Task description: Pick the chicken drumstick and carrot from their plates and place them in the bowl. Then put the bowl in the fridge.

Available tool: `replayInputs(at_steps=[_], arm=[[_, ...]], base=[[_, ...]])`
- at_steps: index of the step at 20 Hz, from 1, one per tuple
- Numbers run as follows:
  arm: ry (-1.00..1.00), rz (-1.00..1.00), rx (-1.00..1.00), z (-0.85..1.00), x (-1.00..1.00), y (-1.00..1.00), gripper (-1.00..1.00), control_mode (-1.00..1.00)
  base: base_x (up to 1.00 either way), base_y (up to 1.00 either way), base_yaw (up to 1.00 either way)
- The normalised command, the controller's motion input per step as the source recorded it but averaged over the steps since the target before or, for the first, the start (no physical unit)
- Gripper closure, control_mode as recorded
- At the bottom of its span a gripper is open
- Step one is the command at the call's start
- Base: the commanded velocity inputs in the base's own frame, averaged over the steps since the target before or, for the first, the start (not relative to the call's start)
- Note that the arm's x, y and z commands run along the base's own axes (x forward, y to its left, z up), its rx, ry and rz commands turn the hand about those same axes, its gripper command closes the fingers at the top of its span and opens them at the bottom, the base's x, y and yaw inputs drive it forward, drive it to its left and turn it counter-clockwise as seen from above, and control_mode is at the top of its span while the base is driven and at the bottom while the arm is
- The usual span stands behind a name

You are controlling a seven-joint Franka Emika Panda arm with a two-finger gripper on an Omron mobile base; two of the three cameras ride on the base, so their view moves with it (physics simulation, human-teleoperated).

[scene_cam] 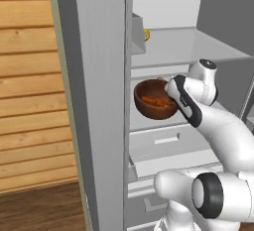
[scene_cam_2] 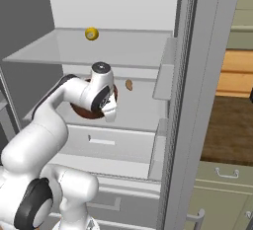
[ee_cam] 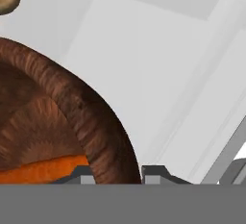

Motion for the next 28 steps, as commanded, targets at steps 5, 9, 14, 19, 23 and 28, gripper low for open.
replayInputs(at_steps=[5, 9, 14, 19, 23, 28], arm=[[-0.01, 0.00, -0.01, -0.07, 0.02, 0.23, -1.00, -1.00], [-0.14, 0.00, 0.00, -0.01, 0.00, 0.03, -1.00, -1.00], [-0.29, 0.00, 0.00, 0.04, -0.18, 0.00, -1.00, -1.00], [-0.05, 0.00, 0.02, 0.49, -0.65, 0.00, -1.00, -1.00], [0.00, 0.00, 0.03, 0.79, -0.91, 0.00, -1.00, -1.00], [0.00, 0.02, 0.00, 0.98, -0.95, 0.06, -1.00, -1.00]], base=[[0.00, 0.00, 0.00], [0.00, 0.00, 0.00], [0.00, 0.00, 0.00], [0.00, 0.00, 0.00], [0.00, 0.00, 0.00], [0.00, 0.00, 0.00]])
